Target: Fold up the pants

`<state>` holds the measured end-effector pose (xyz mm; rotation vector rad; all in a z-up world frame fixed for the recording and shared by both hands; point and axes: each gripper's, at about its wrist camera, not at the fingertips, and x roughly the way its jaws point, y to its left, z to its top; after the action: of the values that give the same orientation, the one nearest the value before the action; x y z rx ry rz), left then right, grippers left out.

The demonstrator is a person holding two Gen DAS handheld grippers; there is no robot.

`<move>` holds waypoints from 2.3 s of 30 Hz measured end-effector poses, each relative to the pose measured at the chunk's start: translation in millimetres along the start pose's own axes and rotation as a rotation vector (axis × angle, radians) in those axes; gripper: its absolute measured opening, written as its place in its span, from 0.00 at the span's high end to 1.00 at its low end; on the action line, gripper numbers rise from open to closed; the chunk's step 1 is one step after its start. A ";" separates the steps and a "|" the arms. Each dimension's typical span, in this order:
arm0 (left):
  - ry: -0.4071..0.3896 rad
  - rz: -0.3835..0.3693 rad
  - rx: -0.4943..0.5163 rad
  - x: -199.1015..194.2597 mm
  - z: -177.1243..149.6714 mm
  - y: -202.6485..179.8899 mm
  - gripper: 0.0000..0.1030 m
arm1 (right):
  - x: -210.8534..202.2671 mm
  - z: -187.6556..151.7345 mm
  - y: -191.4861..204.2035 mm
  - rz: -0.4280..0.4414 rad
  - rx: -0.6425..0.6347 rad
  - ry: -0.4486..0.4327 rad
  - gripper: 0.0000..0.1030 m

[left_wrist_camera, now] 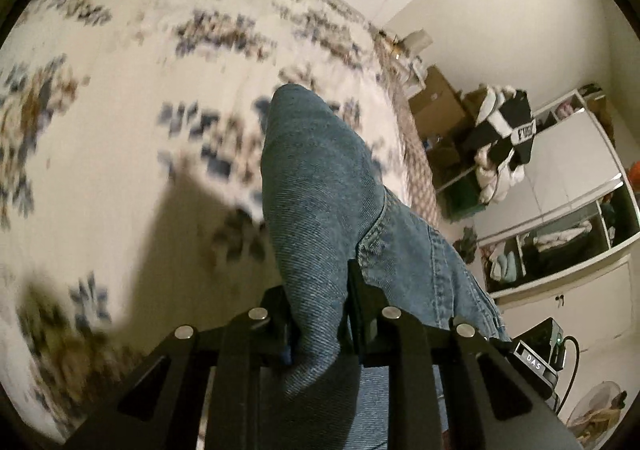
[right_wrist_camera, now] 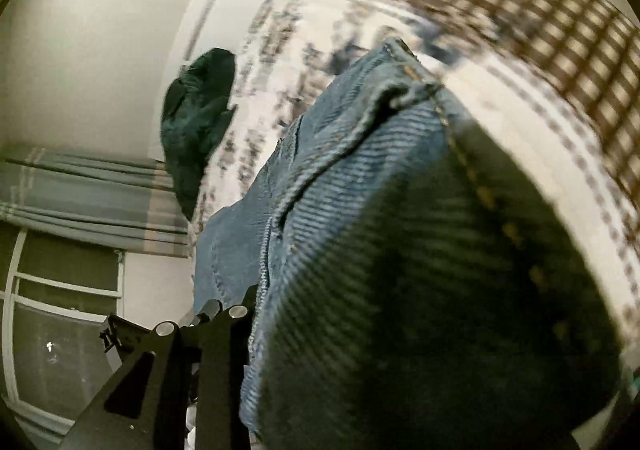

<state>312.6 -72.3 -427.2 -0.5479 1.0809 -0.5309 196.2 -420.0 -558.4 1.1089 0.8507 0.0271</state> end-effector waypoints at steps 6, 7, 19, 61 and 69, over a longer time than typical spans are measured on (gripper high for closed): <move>-0.024 -0.012 -0.012 30.3 102.6 28.0 0.82 | 67.8 53.0 55.0 0.018 -0.041 -0.022 0.67; -0.022 -0.009 -0.011 40.8 125.0 35.7 0.82 | 87.0 65.9 65.8 0.017 -0.044 -0.027 0.67; 0.047 0.104 0.029 163.5 269.1 132.6 0.82 | 310.1 171.0 104.4 -0.039 -0.057 0.000 0.67; -0.090 0.548 0.365 -44.8 156.0 -69.3 0.05 | 98.5 64.8 288.3 -0.741 -0.649 -0.215 0.00; -0.201 0.535 0.367 -161.1 110.2 -139.6 0.05 | -27.0 13.7 357.1 -0.660 -0.724 -0.300 0.00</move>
<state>334.7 -56.1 -188.8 0.0191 0.8632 -0.1873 321.8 -271.0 -257.6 0.1198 0.8027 -0.3484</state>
